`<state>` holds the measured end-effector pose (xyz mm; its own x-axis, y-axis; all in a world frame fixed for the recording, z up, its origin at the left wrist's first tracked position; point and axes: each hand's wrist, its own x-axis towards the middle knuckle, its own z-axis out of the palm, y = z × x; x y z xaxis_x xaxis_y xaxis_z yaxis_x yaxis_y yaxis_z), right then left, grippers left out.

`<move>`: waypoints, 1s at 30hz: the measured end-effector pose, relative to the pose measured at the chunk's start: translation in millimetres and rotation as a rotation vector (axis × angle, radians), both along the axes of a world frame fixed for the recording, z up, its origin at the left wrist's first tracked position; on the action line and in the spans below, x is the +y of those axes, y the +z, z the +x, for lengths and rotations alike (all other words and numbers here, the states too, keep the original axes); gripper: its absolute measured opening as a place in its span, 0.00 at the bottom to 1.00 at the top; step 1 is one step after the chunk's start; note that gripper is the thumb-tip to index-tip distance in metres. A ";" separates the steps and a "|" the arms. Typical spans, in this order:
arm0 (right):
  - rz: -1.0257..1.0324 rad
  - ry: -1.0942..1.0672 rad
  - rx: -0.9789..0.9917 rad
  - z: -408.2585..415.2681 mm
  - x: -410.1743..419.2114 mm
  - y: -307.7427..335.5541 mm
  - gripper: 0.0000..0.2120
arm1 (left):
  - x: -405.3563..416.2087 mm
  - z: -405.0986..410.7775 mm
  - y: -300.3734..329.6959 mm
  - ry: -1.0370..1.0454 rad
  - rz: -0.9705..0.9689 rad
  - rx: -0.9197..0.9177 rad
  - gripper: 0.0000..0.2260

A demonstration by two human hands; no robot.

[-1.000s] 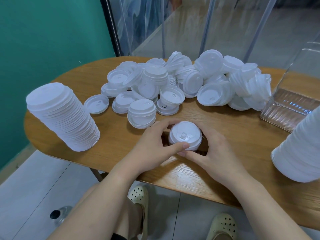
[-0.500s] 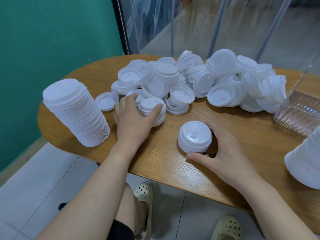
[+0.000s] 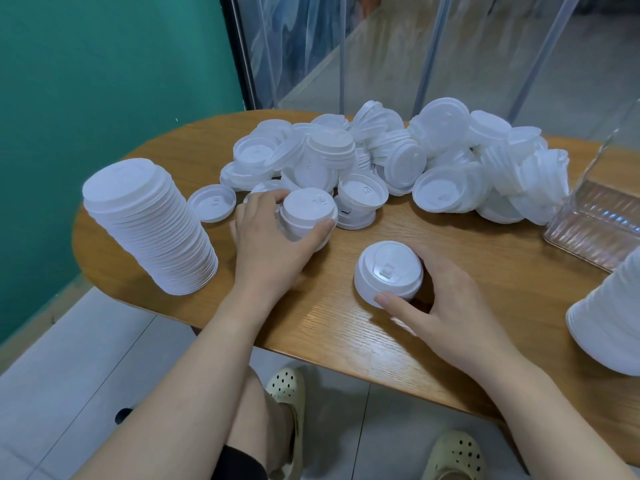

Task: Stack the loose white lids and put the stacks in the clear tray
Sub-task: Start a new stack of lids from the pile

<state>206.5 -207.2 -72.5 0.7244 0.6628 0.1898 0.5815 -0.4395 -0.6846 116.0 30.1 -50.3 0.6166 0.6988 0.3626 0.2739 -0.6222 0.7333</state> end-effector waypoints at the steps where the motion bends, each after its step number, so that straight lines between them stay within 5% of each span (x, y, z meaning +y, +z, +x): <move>1: 0.003 0.002 0.000 -0.1 0.0 0.2 0.33 | -3.5 -1.2 1.2 -0.029 -0.008 -0.022 0.31; 12: -0.008 0.004 -0.001 -0.2 -0.5 0.9 0.29 | -16.9 -3.5 0.9 -0.124 -0.077 -0.007 0.28; 30: -0.010 0.000 -0.018 -0.7 0.2 0.0 0.30 | -25.8 -3.8 0.2 -0.208 0.071 0.027 0.30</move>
<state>205.8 -207.0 -72.5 0.7210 0.6645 0.1965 0.5939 -0.4464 -0.6694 112.2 4.3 -50.1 0.7548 0.5290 0.3879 0.1535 -0.7174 0.6795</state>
